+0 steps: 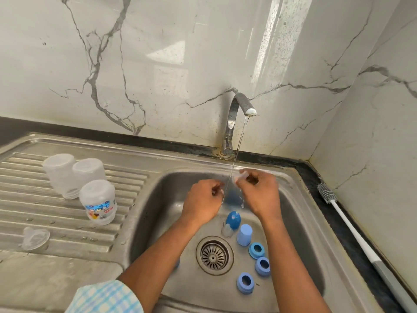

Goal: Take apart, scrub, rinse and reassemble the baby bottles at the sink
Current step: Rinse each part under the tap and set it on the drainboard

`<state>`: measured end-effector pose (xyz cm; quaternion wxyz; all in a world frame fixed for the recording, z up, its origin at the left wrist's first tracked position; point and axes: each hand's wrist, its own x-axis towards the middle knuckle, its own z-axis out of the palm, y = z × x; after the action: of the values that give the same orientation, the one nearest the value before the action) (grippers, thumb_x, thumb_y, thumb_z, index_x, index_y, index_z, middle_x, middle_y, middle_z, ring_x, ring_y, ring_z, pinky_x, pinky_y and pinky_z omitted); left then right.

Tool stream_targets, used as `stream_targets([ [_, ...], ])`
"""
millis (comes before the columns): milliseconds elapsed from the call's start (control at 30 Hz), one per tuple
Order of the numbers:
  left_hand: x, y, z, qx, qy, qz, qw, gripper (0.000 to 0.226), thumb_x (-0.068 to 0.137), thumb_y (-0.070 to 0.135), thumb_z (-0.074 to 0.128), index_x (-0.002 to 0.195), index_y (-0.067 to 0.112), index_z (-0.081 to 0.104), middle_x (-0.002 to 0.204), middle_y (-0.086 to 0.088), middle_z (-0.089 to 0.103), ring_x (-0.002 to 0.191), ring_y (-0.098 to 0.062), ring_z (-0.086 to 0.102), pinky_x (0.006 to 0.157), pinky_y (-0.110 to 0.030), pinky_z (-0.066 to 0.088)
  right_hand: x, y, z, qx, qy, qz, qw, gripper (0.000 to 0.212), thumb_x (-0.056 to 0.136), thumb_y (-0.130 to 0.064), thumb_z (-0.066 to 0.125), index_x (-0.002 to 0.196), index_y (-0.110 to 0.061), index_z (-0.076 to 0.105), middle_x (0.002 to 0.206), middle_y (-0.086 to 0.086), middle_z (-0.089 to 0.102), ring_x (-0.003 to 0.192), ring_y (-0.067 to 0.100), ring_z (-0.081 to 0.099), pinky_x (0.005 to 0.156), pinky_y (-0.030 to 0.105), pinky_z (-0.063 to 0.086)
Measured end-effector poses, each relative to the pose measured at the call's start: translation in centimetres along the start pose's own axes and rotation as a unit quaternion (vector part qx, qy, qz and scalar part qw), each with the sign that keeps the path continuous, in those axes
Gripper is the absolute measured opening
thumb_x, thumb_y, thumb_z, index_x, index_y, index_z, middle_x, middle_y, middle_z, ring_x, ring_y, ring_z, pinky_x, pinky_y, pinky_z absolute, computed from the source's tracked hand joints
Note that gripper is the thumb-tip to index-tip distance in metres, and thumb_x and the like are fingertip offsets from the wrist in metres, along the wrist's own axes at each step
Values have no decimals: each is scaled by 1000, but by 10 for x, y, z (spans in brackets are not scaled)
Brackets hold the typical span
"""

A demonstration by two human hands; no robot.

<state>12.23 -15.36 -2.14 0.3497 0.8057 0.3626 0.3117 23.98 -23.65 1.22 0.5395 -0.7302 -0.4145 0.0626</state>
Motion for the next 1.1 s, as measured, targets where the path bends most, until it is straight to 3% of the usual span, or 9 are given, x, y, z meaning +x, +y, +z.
stream_targets([
  [167, -16, -12, -7, 22, 41, 28, 999, 30, 96, 22, 58, 124, 24, 68, 116, 7, 71, 105, -9, 66, 94, -32, 53, -13, -12, 1, 20, 138, -114, 984, 11, 90, -30, 71, 88, -19, 71, 82, -5, 67, 71, 4, 61, 65, 21, 49],
  [300, -33, -32, -2, 150, -45, -9, 988, 37, 94, 24, 55, 130, 30, 62, 117, 7, 70, 108, -16, 65, 93, -35, 51, -27, 34, 11, -205, -99, 146, 963, 20, 86, -36, 73, 76, -19, 71, 70, -3, 70, 66, 12, 66, 74, 39, 59],
  [433, -27, -29, -7, 123, 26, 11, 992, 36, 97, 25, 54, 133, 28, 60, 120, 7, 67, 108, -15, 63, 90, -33, 51, -20, 9, -5, -55, 177, -43, 982, 17, 92, -32, 69, 99, -17, 74, 95, -6, 72, 86, 7, 66, 77, 23, 50],
  [567, -31, -28, -4, 135, -3, 16, 991, 37, 97, 26, 55, 134, 29, 58, 121, 8, 66, 108, -14, 63, 90, -35, 53, -33, 39, 13, -187, -85, 138, 969, 11, 91, -26, 70, 81, -23, 71, 88, 1, 75, 79, 13, 70, 75, 32, 57],
  [700, -23, -29, -3, 135, 14, 19, 991, 35, 98, 27, 54, 132, 29, 59, 121, 7, 66, 107, -15, 63, 89, -36, 53, -17, 24, 8, -100, 136, -6, 986, 22, 92, -33, 69, 103, -14, 74, 97, -3, 72, 86, 10, 65, 80, 29, 54],
  [800, -26, -30, -3, 134, -3, 15, 991, 35, 97, 26, 55, 131, 29, 61, 121, 7, 66, 108, -17, 63, 90, -38, 53, -29, 36, 16, -213, -67, 140, 965, 18, 89, -30, 72, 84, -14, 74, 74, 0, 68, 67, 13, 63, 67, 28, 53],
  [867, -25, -31, -2, 134, -9, 15, 991, 34, 97, 26, 55, 131, 28, 61, 121, 6, 66, 108, -16, 63, 90, -39, 53, -26, 33, 15, -212, -23, 142, 967, 21, 89, -32, 71, 74, -17, 69, 69, -2, 67, 65, 15, 64, 69, 34, 57],
  [967, -21, -31, 0, 136, -7, 15, 991, 34, 97, 26, 54, 130, 27, 62, 121, 5, 66, 107, -17, 64, 90, -40, 54, -16, 20, 9, -106, 130, 3, 986, 15, 92, -31, 68, 87, -18, 70, 82, -6, 69, 71, 10, 62, 68, 30, 52],
  [1100, -22, -34, 2, 142, -13, 16, 990, 34, 96, 26, 55, 130, 27, 62, 123, 6, 66, 108, -17, 64, 91, -40, 54, -31, 31, 17, -220, -71, 152, 961, 22, 90, -30, 69, 71, -18, 68, 72, 3, 70, 67, 16, 65, 71, 37, 56],
])
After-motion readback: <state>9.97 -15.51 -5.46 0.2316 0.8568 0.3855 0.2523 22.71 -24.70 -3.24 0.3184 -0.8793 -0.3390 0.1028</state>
